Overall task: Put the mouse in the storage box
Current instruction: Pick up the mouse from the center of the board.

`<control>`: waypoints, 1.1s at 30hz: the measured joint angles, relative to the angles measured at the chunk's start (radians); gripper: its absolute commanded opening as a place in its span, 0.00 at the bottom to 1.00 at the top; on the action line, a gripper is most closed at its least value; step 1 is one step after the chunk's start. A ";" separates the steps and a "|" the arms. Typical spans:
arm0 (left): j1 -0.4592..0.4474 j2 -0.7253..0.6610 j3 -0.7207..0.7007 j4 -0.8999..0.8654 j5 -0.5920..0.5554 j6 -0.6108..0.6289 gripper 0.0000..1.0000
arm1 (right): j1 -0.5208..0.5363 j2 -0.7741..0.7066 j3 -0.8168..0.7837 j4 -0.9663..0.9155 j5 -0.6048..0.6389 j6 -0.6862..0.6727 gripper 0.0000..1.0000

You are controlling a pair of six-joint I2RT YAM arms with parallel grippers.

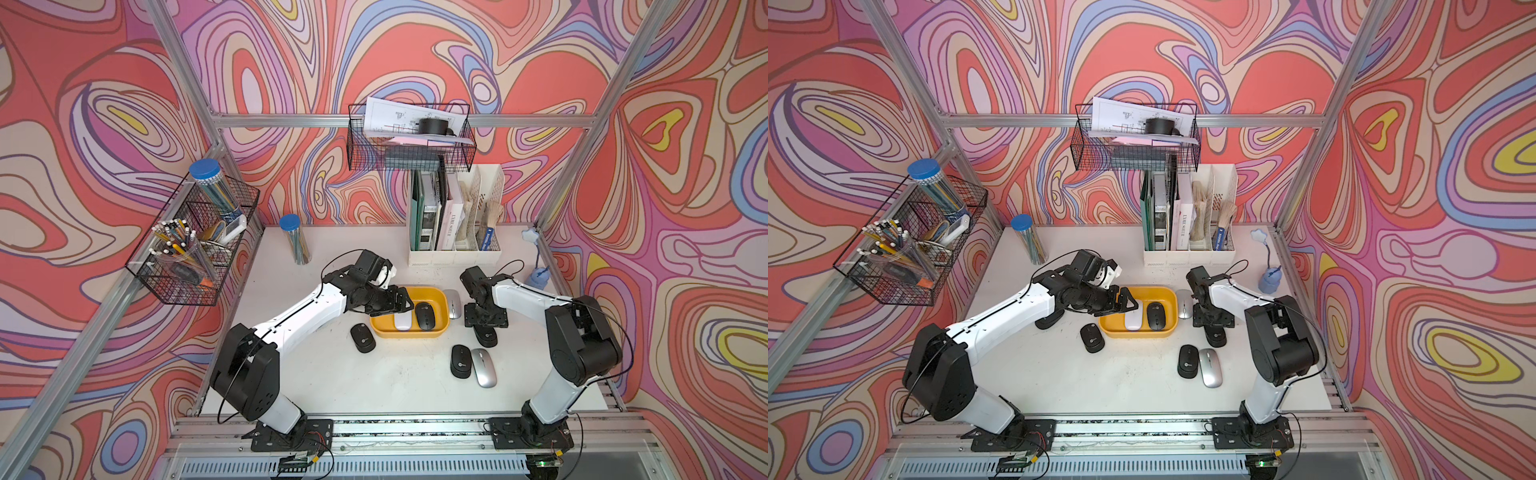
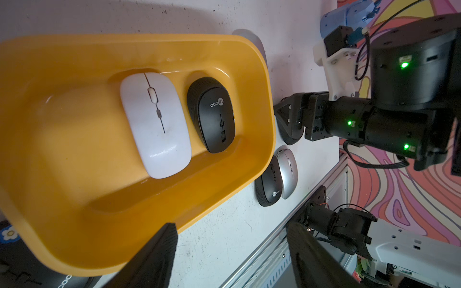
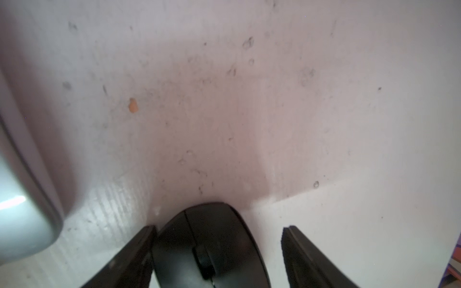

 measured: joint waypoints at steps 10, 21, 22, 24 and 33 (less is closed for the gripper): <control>0.000 0.000 0.000 0.006 0.003 -0.005 0.76 | -0.045 -0.016 -0.035 0.082 -0.135 0.024 0.80; -0.117 0.086 0.093 -0.029 0.004 -0.020 0.73 | -0.045 -0.074 -0.105 0.087 -0.208 0.059 0.80; -0.144 0.105 0.109 -0.029 0.006 -0.023 0.74 | -0.043 -0.075 -0.106 0.082 -0.209 0.061 0.80; -0.201 0.141 0.130 -0.025 0.013 -0.035 0.74 | -0.035 -0.081 -0.108 0.062 -0.208 0.065 0.79; -0.253 0.173 0.132 -0.013 0.041 -0.055 0.74 | -0.021 -0.106 -0.130 -0.009 -0.211 0.071 0.65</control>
